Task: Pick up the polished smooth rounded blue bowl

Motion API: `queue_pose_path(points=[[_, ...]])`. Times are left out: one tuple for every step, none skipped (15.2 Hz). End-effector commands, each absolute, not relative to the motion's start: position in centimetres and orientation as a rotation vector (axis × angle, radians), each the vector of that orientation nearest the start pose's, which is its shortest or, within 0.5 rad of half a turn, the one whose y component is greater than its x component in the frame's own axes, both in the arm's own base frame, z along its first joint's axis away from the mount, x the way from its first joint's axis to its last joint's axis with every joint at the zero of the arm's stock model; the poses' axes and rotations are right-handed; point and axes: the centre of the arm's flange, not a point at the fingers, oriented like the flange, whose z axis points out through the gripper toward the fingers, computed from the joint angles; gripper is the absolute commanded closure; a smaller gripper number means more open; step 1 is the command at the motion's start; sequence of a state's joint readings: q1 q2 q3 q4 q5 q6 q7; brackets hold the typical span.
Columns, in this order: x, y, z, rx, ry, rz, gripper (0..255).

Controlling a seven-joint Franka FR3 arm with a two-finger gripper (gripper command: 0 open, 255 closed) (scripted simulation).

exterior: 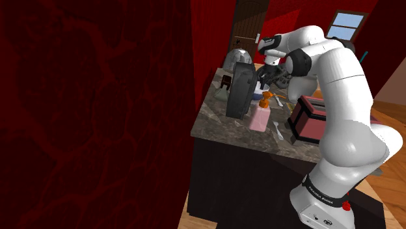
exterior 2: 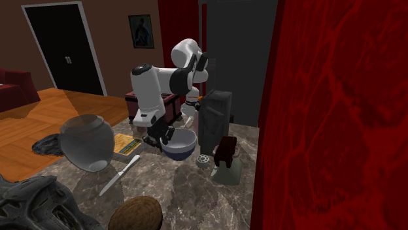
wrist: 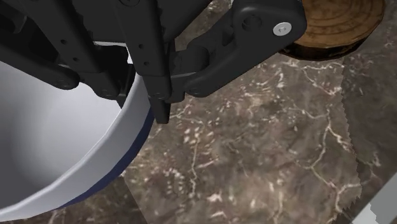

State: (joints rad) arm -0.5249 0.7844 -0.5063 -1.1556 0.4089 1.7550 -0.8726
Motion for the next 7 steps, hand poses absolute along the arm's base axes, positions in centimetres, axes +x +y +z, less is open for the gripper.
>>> queue_pose_path(points=[[49.6, -54.9, 36.9, -3.028, 0.217, 0.036, 255], [49.6, -54.9, 37.4, -3.028, 0.217, 0.036, 255], [49.6, -54.9, 37.9, -3.028, 0.217, 0.036, 255], [49.6, -54.9, 38.5, -3.028, 0.217, 0.036, 255], [49.6, -54.9, 39.0, -3.028, 0.217, 0.036, 255], [49.6, -54.9, 39.1, -3.028, 0.217, 0.037, 255], [49.6, -54.9, 39.1, -3.028, 0.217, 0.036, 255]])
